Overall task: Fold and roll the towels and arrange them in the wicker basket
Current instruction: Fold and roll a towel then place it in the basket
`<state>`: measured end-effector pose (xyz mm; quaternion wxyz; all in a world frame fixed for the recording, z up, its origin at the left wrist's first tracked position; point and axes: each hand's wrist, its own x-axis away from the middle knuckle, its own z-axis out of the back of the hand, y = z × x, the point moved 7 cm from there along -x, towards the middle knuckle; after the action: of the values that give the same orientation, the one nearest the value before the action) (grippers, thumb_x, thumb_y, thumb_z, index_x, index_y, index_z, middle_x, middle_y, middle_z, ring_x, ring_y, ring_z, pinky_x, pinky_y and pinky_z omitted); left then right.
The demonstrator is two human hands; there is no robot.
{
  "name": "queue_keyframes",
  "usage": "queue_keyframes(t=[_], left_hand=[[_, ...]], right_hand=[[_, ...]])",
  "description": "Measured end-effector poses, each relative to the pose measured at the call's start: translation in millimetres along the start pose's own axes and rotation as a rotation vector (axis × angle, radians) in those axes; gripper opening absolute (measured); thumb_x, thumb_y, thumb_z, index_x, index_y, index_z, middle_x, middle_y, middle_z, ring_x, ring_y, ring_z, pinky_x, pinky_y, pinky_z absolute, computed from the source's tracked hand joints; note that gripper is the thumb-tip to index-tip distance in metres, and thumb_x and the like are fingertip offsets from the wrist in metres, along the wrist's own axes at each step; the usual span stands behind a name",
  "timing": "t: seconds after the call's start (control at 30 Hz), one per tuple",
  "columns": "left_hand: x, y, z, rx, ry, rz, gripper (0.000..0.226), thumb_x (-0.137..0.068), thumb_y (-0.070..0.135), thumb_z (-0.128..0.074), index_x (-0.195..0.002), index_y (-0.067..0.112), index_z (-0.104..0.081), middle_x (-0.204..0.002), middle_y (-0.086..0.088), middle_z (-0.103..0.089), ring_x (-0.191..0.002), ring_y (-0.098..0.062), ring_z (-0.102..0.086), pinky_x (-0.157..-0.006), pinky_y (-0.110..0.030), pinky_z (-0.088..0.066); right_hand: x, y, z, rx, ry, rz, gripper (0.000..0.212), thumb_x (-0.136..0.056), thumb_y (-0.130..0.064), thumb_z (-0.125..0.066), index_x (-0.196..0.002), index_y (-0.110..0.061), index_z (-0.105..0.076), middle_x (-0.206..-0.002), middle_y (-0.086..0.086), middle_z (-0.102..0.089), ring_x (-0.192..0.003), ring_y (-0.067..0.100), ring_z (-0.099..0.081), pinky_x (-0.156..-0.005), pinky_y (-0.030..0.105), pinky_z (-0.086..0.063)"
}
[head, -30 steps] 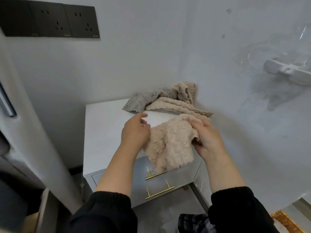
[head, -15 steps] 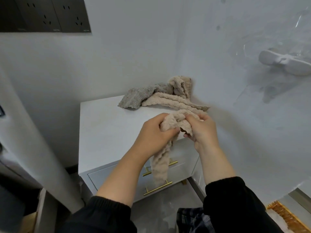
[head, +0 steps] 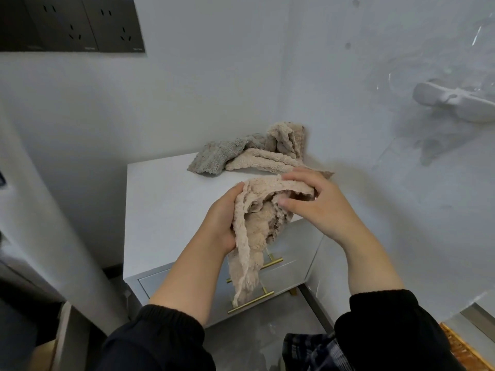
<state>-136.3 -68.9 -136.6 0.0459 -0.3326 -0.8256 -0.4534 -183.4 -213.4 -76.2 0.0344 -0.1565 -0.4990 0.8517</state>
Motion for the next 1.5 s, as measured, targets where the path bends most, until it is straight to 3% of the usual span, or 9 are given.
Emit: queue_keyframes(t=[0.2,0.3,0.43,0.57,0.7,0.87,1.03,1.17,1.5], left_hand=[[-2,9,-6,-0.588,0.011,-0.011,0.028,-0.099,0.028,-0.044,-0.091,0.011,-0.064,-0.087,-0.004,-0.061,-0.067,-0.012,-0.056,-0.05,-0.01,-0.047],[-6,7,6,-0.942,0.076,-0.085,0.027,-0.095,0.034,-0.05,-0.084,0.014,-0.062,-0.078,0.001,-0.06,-0.068,-0.015,-0.051,-0.059,-0.024,-0.041],[-3,2,-9,-0.772,-0.158,-0.157,0.045,-0.098,0.053,-0.034,-0.116,0.024,-0.063,-0.114,0.007,-0.068,-0.102,-0.005,-0.063,-0.088,-0.027,-0.046],[3,-4,-27,-0.891,-0.307,-0.274,0.044,-0.086,0.043,-0.064,-0.125,0.026,-0.056,-0.123,0.009,-0.062,-0.113,-0.003,-0.058,-0.093,-0.025,-0.048],[1,2,-25,-1.084,-0.125,-0.462,0.028,-0.078,0.004,-0.07,-0.101,0.02,-0.068,-0.097,0.003,-0.07,-0.088,-0.01,-0.067,-0.078,-0.021,-0.054],[-5,19,-5,-1.157,0.116,-0.537,0.027,-0.086,0.003,-0.054,-0.067,0.02,-0.062,-0.061,0.0,-0.059,-0.064,-0.016,-0.055,-0.071,-0.028,-0.046],[3,50,19,-0.938,0.398,-0.675,0.025,-0.092,0.008,-0.053,-0.073,0.022,-0.062,-0.066,0.004,-0.058,-0.064,-0.017,-0.056,-0.072,-0.033,-0.052],[24,77,29,-1.082,0.585,-0.884,0.016,-0.092,0.012,-0.054,-0.086,0.018,-0.068,-0.078,0.005,-0.063,-0.076,-0.016,-0.055,-0.07,-0.027,-0.042],[16,90,72,-1.299,0.701,-0.677,0.039,-0.084,0.039,-0.068,-0.065,0.006,-0.063,-0.062,-0.001,-0.06,-0.063,-0.019,-0.051,-0.054,-0.03,-0.034]], right_hand=[[2,3,18,-0.294,0.097,-0.041,0.014,-0.076,-0.023,-0.07,-0.078,-0.009,-0.073,-0.08,0.01,-0.069,-0.075,0.02,-0.062,-0.069,0.032,-0.046],[4,10,20,-0.396,0.066,-0.145,0.007,-0.083,-0.016,-0.07,-0.083,-0.01,-0.074,-0.082,0.008,-0.073,-0.076,0.022,-0.068,-0.075,0.036,-0.052],[5,27,24,-0.323,0.14,-0.292,0.007,-0.086,-0.016,-0.068,-0.085,-0.014,-0.074,-0.079,0.007,-0.074,-0.076,0.023,-0.071,-0.075,0.038,-0.055],[3,29,21,-0.191,0.194,-0.308,0.018,-0.085,-0.024,-0.069,-0.087,-0.007,-0.073,-0.083,0.014,-0.074,-0.082,0.033,-0.07,-0.077,0.045,-0.055],[4,20,14,-0.195,0.158,-0.275,0.022,-0.086,-0.023,-0.069,-0.085,-0.001,-0.072,-0.084,0.019,-0.072,-0.076,0.032,-0.068,-0.07,0.041,-0.053],[4,22,14,-0.27,0.109,-0.282,0.012,-0.085,-0.02,-0.069,-0.085,-0.009,-0.073,-0.084,0.014,-0.074,-0.082,0.033,-0.07,-0.076,0.043,-0.055],[0,29,20,0.046,0.117,-0.243,0.013,-0.08,-0.008,-0.072,-0.073,-0.017,-0.067,-0.065,-0.004,-0.061,-0.059,0.007,-0.055,-0.051,0.017,-0.04],[-5,44,39,0.228,0.245,-0.222,0.012,-0.08,0.0,-0.067,-0.084,-0.01,-0.074,-0.076,0.007,-0.064,-0.073,0.017,-0.054,-0.067,0.024,-0.039],[3,56,59,0.363,0.385,-0.259,0.016,-0.081,-0.005,-0.06,-0.077,-0.012,-0.075,-0.053,-0.004,-0.051,-0.059,0.018,-0.049,-0.053,0.027,-0.031]])
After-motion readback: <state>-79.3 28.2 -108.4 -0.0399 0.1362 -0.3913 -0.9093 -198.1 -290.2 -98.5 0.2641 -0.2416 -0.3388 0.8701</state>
